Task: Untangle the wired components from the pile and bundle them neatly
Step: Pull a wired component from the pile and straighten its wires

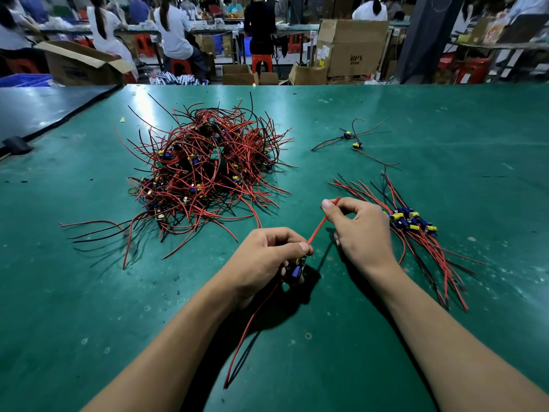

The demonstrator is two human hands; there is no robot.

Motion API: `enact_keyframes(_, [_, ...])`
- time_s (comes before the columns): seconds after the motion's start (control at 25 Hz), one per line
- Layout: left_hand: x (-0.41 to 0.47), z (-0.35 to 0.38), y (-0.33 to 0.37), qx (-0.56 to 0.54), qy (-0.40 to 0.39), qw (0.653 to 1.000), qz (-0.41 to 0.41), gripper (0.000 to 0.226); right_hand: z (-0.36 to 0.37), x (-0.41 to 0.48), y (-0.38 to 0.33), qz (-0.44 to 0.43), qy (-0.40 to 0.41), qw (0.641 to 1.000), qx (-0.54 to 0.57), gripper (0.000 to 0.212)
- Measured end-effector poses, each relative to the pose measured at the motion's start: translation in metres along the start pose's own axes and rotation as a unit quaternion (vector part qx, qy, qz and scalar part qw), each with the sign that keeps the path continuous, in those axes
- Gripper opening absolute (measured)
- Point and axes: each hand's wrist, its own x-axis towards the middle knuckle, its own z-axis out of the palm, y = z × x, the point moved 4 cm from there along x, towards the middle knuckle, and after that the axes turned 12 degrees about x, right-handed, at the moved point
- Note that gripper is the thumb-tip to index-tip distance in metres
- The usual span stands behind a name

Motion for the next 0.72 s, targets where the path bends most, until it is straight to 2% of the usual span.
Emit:
enact_keyframes(0.24, [0.0,-0.003,0.002,-0.008,-0.01,1.0,-0.002,0.01,-0.004,0.001,-0.003,-0.021,0.061,0.997,0.028,0.025])
enact_keyframes(0.32, [-0.001,-0.004,0.001,-0.011,-0.016,1.0,-0.005,0.01,0.0,0.001,0.0,0.036,0.032,0.993,0.111,0.032])
enact_keyframes(0.36, [-0.001,-0.005,0.001,-0.012,-0.017,1.0,-0.006,0.01,0.003,0.001,0.003,0.086,0.017,0.979,0.183,0.035])
enact_keyframes(0.44, [-0.003,-0.006,0.0,-0.016,-0.014,1.0,-0.008,0.011,0.007,0.001,0.006,0.2,-0.003,0.927,0.316,0.036])
enact_keyframes(0.56, [-0.002,-0.005,-0.001,-0.021,-0.016,1.0,-0.009,0.011,0.005,-0.001,0.004,0.301,-0.043,0.864,0.402,0.031])
enact_keyframes(0.64, [-0.002,-0.005,-0.001,-0.013,-0.019,1.0,-0.015,0.01,0.004,-0.002,0.004,0.31,-0.054,0.858,0.407,0.031])
enact_keyframes(0.72, [-0.003,-0.006,-0.003,-0.005,-0.012,1.0,-0.027,0.009,0.003,-0.003,0.004,0.29,-0.048,0.878,0.377,0.032])
